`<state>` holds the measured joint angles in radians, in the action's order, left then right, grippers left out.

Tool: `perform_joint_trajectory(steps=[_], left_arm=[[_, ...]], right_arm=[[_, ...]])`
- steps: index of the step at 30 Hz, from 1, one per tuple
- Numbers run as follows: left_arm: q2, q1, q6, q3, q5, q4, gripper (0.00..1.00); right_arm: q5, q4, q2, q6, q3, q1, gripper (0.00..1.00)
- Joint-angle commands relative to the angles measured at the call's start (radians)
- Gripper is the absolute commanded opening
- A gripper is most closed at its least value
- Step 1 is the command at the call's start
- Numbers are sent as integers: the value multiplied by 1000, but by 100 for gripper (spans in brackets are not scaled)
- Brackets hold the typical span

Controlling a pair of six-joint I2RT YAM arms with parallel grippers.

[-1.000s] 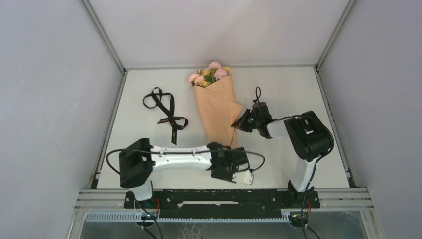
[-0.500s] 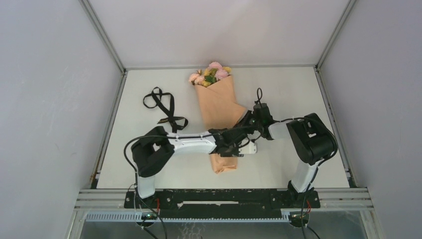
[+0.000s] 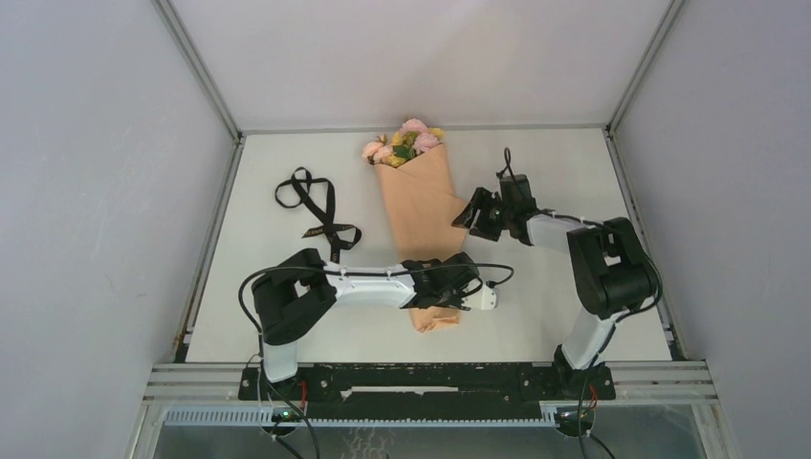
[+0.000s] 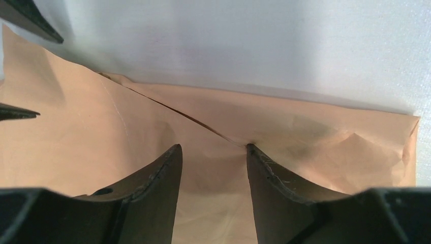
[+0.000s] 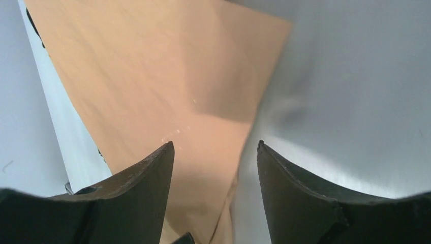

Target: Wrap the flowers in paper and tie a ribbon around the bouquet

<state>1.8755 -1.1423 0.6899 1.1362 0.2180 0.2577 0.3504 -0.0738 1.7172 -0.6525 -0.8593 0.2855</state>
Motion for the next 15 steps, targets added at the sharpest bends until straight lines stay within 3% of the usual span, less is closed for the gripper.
perform_joint_trajectory(steps=[1,9,12,14,15], left_arm=[[40,7,8,-43,-33,34,56],[35,8,13,-47,-37,38,56],[31,10,14,-47,-39,43,56],[26,14,15,-44,-41,54,56],[21,18,13,-37,-43,67,56]], right_arm=[[91,59,126,62,-127,5,70],[154,20,296,15,-198,23,71],[210,-18,317,-2,-198,25,66],[217,-26,320,-6,-198,24,48],[222,-28,319,-10,-198,23,23]])
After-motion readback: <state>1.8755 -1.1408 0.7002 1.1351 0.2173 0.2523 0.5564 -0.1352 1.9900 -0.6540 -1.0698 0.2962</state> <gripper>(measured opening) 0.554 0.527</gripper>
